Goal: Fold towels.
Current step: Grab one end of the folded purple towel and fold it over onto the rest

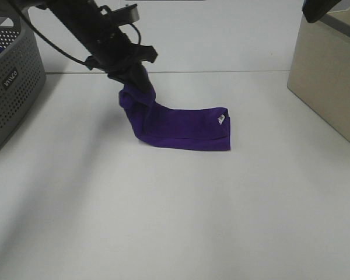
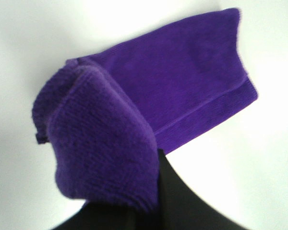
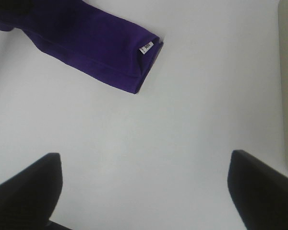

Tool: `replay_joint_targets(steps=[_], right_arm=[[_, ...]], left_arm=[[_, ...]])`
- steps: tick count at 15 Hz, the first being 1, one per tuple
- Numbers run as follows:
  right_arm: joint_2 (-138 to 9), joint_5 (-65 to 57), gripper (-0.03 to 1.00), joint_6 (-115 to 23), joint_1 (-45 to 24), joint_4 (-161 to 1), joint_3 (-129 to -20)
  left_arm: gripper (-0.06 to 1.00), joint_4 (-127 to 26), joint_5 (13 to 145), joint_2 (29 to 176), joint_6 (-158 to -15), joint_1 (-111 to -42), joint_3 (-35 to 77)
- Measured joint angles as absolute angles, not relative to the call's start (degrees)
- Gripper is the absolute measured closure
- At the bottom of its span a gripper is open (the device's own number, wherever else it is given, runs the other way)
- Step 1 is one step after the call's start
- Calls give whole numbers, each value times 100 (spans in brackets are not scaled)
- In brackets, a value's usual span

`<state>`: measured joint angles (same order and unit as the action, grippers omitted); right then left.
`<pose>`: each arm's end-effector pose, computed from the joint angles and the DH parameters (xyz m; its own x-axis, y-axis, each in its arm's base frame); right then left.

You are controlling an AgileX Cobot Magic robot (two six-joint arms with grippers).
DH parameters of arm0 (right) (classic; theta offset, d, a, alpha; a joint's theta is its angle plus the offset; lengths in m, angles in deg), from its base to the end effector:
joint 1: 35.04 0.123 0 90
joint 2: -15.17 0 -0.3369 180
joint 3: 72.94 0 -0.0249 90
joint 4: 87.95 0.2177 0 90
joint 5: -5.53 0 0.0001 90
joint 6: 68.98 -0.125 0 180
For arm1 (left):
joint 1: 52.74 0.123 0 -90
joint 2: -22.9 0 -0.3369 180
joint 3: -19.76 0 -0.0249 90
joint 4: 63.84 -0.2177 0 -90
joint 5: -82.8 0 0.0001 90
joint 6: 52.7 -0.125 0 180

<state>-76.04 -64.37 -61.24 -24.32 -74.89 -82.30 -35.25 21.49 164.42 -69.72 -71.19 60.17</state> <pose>0.2679 0.0777 0.4082 -0.8445 -0.2151 -0.4904 -0.3294 0.9307 0.1591 0.4789 -0.2151 0.2091 -0.8682 0.3290 -0.3713 0.4649 0.8009 -0.3774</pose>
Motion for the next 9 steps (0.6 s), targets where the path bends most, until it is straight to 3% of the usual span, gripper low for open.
replay_joint_targets(steps=[3, 9], right_arm=[[-7587, -6443, 6, -6124, -2432, -7483, -8230], [-7587, -6443, 6, -6124, -2432, -7460, -8230]], left_arm=[[92, -3451, 2356, 17055, -6852, -7772, 6711], [91, -3061, 2505, 17702, -6708, -8098, 7450]])
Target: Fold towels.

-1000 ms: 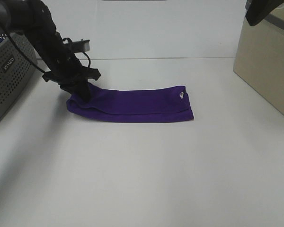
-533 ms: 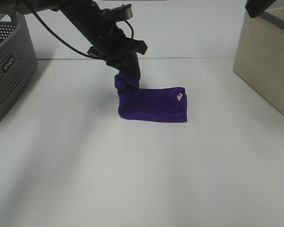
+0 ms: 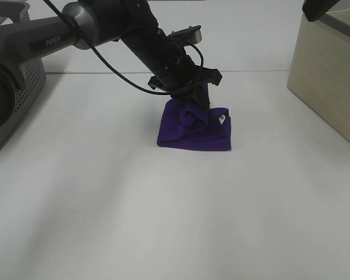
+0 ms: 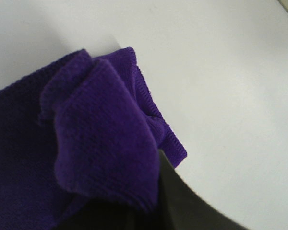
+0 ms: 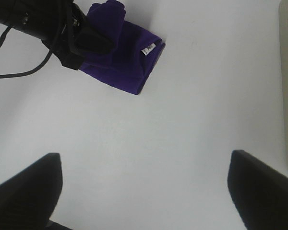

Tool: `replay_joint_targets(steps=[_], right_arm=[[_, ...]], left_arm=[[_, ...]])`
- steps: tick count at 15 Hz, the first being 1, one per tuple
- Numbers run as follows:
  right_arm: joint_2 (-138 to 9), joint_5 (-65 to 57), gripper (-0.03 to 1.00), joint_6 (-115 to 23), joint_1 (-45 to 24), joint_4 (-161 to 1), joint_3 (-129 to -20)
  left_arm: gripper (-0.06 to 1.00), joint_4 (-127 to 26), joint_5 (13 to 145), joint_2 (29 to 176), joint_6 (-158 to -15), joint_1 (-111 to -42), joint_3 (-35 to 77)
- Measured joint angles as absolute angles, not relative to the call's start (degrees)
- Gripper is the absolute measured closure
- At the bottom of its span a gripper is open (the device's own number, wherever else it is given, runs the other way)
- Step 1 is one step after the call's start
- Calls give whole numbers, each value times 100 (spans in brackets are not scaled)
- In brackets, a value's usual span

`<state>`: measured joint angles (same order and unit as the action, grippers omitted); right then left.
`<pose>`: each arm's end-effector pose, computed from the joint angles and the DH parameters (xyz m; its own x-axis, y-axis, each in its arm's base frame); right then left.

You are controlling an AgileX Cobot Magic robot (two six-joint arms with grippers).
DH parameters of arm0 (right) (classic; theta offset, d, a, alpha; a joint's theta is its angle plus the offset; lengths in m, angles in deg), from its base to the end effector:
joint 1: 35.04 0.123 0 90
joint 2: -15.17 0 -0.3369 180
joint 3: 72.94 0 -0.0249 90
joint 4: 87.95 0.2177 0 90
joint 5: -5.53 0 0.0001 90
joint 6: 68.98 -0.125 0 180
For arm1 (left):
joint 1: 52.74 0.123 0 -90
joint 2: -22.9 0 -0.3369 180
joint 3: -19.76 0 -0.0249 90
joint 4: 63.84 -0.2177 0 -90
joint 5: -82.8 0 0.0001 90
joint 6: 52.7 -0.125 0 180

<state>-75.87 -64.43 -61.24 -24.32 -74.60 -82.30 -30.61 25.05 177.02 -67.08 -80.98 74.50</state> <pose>0.2669 0.0781 0.4091 -0.8438 -0.2133 -0.4924 -0.3305 0.9295 0.1636 0.4776 -0.3223 0.1610 -0.8294 0.3598 -0.4273 0.5400 0.7121 -0.4486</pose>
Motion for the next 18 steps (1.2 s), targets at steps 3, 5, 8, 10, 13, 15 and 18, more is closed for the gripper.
replay_joint_targets(steps=[3, 5, 8, 10, 13, 15, 18], right_arm=[[-7587, -6443, 6, -6118, -2432, -7460, -8230], [-7587, -6443, 6, -6084, -2432, -7460, -8230], [-7587, -6443, 6, -6078, -2432, -7449, -8230], [-7587, -6443, 6, -6072, -2432, -7449, -8230], [-7587, -6443, 6, -6027, -2432, -7443, -8230], [-7587, -6443, 6, -5998, -2432, -7437, -8230], [-7587, -6443, 6, -5929, -2432, -7374, -8230]], left_arm=[[66, -2906, 2579, 17794, -6708, -8162, 7461], [39, -2333, 2814, 17799, -6737, -8196, 7461], [31, -1405, 2929, 17799, -7224, -8270, 7461], [31, -1400, 2929, 17799, -7356, -8270, 7461], [31, -1921, 2825, 17736, -7390, -8265, 7518], [31, -2809, 2287, 17662, -7241, -8265, 7839], [31, -5055, 1376, 17616, -6153, -8265, 8825]])
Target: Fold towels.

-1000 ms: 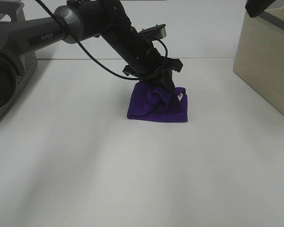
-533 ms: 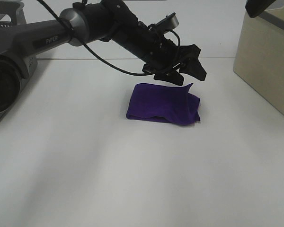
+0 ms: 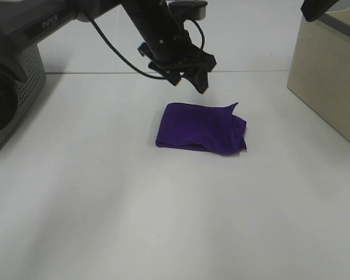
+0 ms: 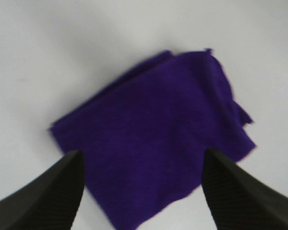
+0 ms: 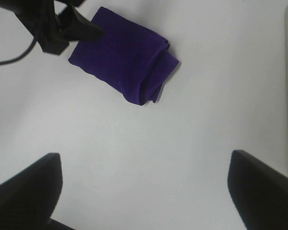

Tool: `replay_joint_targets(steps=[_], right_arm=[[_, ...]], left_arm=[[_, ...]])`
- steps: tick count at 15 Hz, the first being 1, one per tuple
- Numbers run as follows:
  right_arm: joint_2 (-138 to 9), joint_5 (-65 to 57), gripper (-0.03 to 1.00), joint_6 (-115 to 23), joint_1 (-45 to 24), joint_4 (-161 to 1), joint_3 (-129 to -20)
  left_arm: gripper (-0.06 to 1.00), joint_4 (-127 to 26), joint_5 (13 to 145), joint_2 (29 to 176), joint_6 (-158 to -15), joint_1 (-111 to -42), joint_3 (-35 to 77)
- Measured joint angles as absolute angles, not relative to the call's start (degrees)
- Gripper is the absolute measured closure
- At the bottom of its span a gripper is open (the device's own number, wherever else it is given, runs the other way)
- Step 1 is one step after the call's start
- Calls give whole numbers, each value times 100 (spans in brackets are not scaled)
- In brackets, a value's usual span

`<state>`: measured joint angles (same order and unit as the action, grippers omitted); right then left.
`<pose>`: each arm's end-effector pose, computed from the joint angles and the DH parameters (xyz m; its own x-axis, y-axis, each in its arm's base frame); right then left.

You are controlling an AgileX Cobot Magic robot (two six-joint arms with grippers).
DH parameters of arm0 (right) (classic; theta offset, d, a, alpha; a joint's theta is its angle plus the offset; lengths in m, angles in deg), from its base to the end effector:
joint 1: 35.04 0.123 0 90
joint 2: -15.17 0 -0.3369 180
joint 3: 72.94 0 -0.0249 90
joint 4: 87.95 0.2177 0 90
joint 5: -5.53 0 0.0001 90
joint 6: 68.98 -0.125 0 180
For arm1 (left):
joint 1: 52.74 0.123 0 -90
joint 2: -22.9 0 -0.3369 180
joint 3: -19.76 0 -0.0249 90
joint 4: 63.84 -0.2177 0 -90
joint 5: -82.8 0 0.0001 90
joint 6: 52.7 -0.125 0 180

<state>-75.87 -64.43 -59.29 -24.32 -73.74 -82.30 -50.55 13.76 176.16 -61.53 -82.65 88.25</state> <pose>0.2665 0.0798 0.4095 -0.8330 -0.2394 -0.4989 -0.3606 0.9187 0.1612 0.4809 -0.3076 0.2101 -0.7326 0.5000 -0.4618 0.6233 0.7655 -0.1599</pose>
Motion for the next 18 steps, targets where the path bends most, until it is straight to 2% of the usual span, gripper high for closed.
replay_joint_targets(steps=[3, 6, 7, 8, 11, 12, 14, 18], right_arm=[[-7587, -6443, 6, -5964, -2432, -7357, -8230], [-7587, -6448, 6, -6124, -2432, -7546, -8259], [-7587, -6448, 6, -6141, -2432, -7689, -8299], [-7587, -6448, 7, -6279, -2541, -7947, -8413], [-7587, -6448, 7, -6439, -2920, -8056, -8453], [-7553, -6448, 7, -6542, -3005, -8193, -8453], [-7335, -6426, 7, -6680, -3040, -8446, -8356], [-5576, -6437, 7, -7001, -3040, -8594, -7118]], left_arm=[[31, -6241, 1347, 17198, -5350, -8013, 9002], [31, -6338, 1347, 16665, -5173, -7365, 8704], [31, -6384, 1347, 16310, -5173, -7016, 8303], [31, -6430, 1353, 15468, -5305, -6385, 7152], [24, -6556, 1342, 14155, -5505, -5738, 5570], [19, -6682, 1330, 13634, -5505, -5560, 5009], [15, -6860, 1353, 12740, -5459, -5308, 4121], [14, -7032, 1508, 9847, -5442, -4913, 1823]])
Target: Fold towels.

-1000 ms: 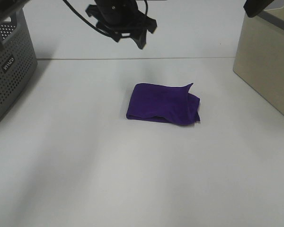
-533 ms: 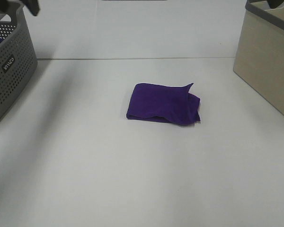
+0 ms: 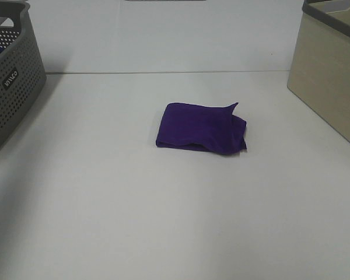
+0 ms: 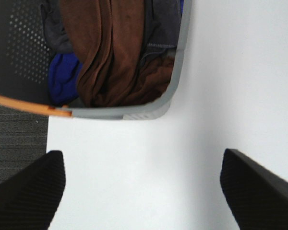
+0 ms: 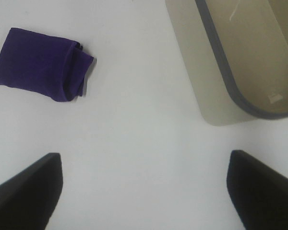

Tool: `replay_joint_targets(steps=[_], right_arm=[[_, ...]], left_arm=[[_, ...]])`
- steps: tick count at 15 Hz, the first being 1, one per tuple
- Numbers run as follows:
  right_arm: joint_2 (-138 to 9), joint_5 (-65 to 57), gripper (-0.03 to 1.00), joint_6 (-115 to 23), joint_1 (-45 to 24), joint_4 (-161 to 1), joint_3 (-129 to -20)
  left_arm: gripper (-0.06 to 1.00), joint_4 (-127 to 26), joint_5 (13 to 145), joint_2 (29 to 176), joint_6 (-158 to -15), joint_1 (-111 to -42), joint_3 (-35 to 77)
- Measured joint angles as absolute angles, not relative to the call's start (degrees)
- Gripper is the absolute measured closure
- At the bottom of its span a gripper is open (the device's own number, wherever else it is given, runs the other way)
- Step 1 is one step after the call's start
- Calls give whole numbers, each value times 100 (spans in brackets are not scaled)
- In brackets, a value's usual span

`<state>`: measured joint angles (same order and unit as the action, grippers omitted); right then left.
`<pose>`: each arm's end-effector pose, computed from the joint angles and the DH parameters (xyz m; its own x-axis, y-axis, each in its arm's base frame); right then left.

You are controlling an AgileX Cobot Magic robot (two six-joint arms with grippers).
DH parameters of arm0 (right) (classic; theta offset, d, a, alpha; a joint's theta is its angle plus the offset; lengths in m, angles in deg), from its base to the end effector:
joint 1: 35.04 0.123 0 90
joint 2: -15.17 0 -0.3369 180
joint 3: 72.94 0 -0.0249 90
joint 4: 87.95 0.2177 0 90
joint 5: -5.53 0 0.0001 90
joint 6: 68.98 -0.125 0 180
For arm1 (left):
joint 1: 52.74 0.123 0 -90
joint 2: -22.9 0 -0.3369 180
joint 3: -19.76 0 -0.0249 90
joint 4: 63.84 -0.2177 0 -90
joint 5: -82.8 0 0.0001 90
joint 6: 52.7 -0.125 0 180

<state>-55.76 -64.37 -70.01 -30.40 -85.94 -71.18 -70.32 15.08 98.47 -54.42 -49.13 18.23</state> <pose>0.1653 0.0175 0.4307 -0.7943 -0.0343 -0.6066 -0.0770 0.9960 0.0444 0.1933 0.0253 0.4206 -0.8212 0.0209 -0.5702 -0.0631 0.9899 0.1272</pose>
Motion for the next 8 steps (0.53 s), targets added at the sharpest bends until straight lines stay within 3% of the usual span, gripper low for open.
replay_joint_targets(steps=[1, 3, 8], right_arm=[[-4390, -6443, 7, -7035, -3040, -8612, -6362], [-3290, -6448, 7, -7035, -3040, -8652, -5675], [-929, -6454, 7, -6823, -3040, -8732, -4271]], left_arm=[[14, -7049, 1571, 8380, -5585, -4901, 889], [14, -7037, 1674, 7068, -6072, -4901, 139], [16, -6619, 1983, 4925, -6456, -4901, -1420]])
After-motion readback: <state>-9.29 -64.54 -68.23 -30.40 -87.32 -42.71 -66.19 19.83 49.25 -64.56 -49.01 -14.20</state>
